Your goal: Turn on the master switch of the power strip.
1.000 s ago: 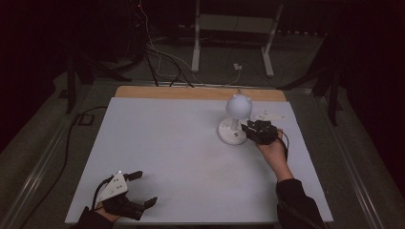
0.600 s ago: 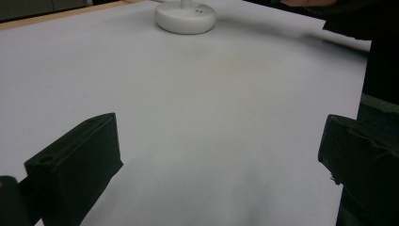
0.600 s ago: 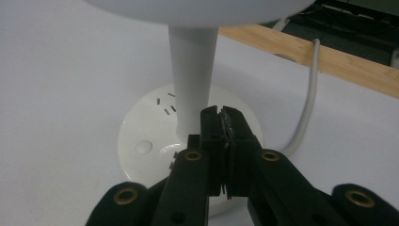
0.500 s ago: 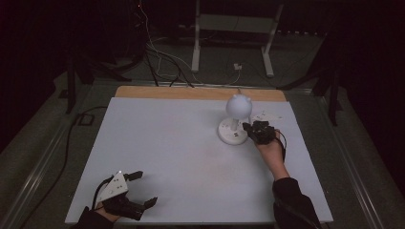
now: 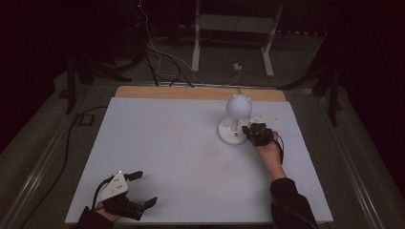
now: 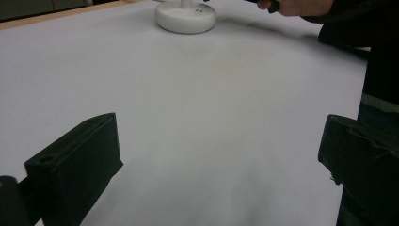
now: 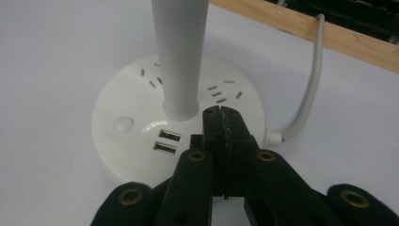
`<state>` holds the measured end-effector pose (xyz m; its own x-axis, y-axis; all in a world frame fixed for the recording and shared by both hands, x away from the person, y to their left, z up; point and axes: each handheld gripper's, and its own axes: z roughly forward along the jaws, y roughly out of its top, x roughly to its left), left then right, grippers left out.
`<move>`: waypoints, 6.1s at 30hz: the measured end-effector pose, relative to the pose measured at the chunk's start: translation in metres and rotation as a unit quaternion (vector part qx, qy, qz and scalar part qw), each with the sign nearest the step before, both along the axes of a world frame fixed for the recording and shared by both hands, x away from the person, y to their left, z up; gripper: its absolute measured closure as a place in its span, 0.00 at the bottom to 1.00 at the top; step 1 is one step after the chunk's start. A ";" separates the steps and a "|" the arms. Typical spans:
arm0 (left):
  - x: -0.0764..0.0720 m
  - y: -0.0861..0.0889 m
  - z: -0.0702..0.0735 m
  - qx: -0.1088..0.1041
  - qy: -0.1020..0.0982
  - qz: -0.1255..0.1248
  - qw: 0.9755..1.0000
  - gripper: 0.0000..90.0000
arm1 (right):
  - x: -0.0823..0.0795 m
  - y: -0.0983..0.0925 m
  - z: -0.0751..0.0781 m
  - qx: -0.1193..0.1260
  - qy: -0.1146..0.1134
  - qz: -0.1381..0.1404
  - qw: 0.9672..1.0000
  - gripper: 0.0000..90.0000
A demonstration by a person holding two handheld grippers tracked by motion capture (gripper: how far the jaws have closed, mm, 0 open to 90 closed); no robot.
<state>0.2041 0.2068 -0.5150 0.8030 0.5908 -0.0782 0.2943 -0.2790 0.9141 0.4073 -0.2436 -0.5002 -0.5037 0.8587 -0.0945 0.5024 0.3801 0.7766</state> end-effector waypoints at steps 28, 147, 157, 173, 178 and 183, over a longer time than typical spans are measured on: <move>0.000 -0.001 0.000 0.002 0.004 0.000 1.000 0.00 | 0.000 0.000 -0.009 -0.015 -0.014 -0.008 1.000 1.00; 0.000 0.000 0.001 0.000 0.001 0.001 1.000 0.00 | -0.080 -0.029 0.005 0.078 0.060 0.087 0.991 0.00; -0.001 0.000 0.001 0.002 0.001 0.000 1.000 0.00 | -0.106 -0.039 0.001 0.070 0.057 0.089 0.992 0.00; -0.001 0.000 0.002 0.001 -0.001 0.000 1.000 0.00 | -0.142 -0.054 -0.016 0.043 0.073 0.086 0.993 0.00; -0.001 0.000 0.002 0.000 -0.001 0.001 1.000 0.00 | -0.154 -0.059 -0.019 0.030 0.074 0.082 0.993 0.00; -0.001 0.000 0.002 0.000 -0.001 0.001 1.000 0.00 | -0.166 -0.065 -0.022 0.026 0.069 0.075 0.994 0.00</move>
<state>0.2027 0.2065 -0.5129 0.8016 0.5930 -0.0766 0.2933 -0.2784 0.9146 0.2414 -0.3089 -0.5224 -0.6308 0.7754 0.0274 0.5462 0.4187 0.7255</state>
